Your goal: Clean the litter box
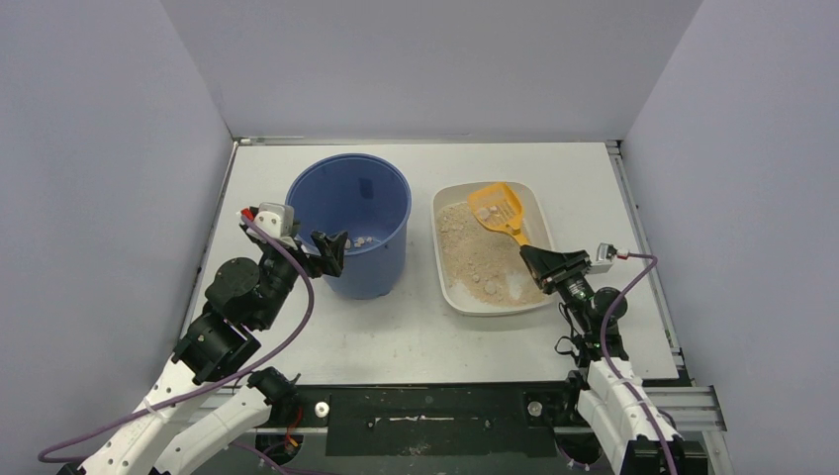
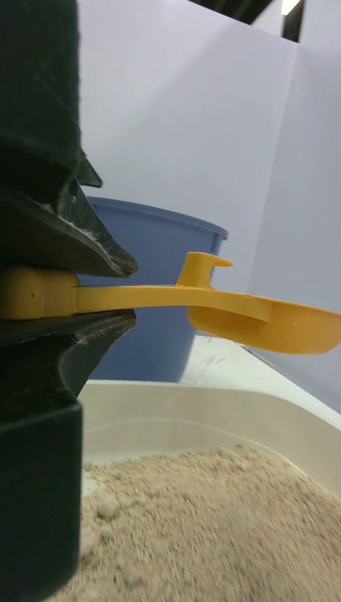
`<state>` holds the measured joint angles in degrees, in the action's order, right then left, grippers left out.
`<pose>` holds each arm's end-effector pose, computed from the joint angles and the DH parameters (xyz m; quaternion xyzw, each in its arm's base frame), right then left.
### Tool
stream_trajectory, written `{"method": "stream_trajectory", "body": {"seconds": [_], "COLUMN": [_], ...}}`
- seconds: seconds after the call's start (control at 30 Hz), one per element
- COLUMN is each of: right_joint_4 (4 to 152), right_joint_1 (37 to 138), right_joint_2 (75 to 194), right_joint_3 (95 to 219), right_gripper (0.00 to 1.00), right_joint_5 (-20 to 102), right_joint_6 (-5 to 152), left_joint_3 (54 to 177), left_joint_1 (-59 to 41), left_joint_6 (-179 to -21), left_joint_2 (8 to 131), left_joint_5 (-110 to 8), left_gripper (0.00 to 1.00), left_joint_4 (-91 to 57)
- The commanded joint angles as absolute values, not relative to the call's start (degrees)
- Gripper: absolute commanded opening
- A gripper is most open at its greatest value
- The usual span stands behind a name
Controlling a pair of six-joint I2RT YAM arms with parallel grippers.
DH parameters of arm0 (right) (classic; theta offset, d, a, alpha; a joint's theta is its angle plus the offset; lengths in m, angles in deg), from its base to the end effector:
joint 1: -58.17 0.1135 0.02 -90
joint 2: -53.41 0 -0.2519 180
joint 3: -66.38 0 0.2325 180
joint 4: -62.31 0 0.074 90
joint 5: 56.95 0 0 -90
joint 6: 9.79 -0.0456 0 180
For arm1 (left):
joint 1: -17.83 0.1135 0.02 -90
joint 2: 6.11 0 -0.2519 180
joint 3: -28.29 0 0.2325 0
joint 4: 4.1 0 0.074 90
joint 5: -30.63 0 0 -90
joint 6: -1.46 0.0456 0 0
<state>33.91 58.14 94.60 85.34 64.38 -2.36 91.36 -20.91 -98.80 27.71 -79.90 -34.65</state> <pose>0.1580 0.0236 0.2036 0.2736 0.6158 0.6082 0.4195 0.1116 -0.0690 0.3647 0.0523 0.7127 -0.1693 0.6788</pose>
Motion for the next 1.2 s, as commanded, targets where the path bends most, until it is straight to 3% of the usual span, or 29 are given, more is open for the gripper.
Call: {"method": "stream_trajectory", "body": {"seconds": [0.0, 0.1, 0.6, 1.17], "right_joint_4": [37.0, 30.3, 39.9, 47.5], "right_joint_1": [53.0, 55.1, 55.1, 75.6], "right_joint_2": [91.1, 95.9, 96.9, 108.8], "right_joint_3": [86.8, 89.4, 100.0, 122.6], "right_gripper": [0.00, 0.00, 0.00, 0.00], "right_joint_5": [63.0, 68.1, 68.5, 62.1], "right_joint_6": [-2.6, -1.9, 0.7, 12.6], "left_joint_3": [91.7, 91.6, 91.8, 91.8], "left_joint_1": [-20.5, -20.5, -20.4, -20.4], "left_joint_6": [-99.1, -99.1, -99.3, -99.1], "left_joint_2": [27.3, 27.0, 26.6, 25.4], "left_joint_5": [-78.9, -79.4, -79.2, -80.3], "left_gripper": [0.97, 0.97, 0.97, 0.97], "left_joint_4": [-32.0, -31.9, -32.0, -32.0]}}
